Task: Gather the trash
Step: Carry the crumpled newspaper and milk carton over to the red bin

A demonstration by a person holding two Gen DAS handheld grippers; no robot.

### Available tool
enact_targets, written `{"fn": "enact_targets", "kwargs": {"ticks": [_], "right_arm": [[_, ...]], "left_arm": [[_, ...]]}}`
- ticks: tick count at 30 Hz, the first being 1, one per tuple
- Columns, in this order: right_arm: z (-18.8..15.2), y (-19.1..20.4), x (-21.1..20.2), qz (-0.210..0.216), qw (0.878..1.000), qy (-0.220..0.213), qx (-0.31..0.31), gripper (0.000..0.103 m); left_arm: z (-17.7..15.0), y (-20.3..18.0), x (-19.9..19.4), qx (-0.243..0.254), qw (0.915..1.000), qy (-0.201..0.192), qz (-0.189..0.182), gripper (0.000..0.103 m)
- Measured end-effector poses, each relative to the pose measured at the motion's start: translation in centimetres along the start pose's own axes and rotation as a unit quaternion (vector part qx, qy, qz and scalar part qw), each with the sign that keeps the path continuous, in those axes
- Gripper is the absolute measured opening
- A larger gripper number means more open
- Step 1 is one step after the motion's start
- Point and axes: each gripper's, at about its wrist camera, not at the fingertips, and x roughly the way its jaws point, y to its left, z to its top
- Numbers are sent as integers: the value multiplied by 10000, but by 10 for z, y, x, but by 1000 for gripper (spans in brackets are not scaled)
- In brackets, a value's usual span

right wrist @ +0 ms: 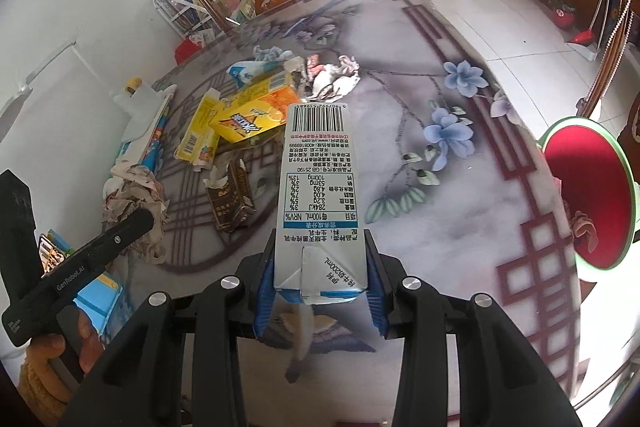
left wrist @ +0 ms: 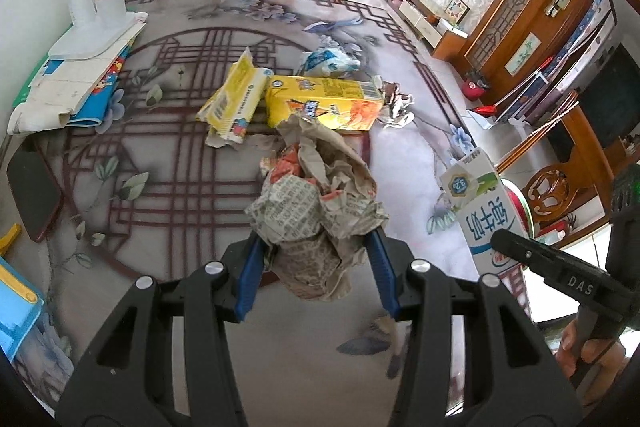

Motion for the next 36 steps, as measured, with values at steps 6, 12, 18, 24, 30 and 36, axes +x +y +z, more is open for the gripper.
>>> {"fn": "enact_targets", "kwargs": {"ticks": [6, 12, 18, 24, 30, 36], "right_arm": [[9, -26, -10, 0, 10000, -64, 20, 36], [21, -51, -21, 19, 9998, -169, 63, 36], [29, -81, -30, 55, 9995, -241, 216, 36], [35, -105, -32, 114, 9989, -219, 396, 36], [38, -121, -34, 184, 9985, -207, 474, 36], [40, -135, -34, 193, 9981, -191, 560, 36]], "left_arm": [[5, -30, 2, 2, 9999, -98, -35, 46], [13, -65, 5, 100, 9997, -191, -84, 46], [19, -95, 16, 233, 9995, -169, -96, 46], [21, -118, 23, 325, 9994, -129, -71, 46], [23, -134, 31, 383, 9992, -60, -13, 46], [21, -146, 36, 410, 9992, 1, 7, 46]]}}
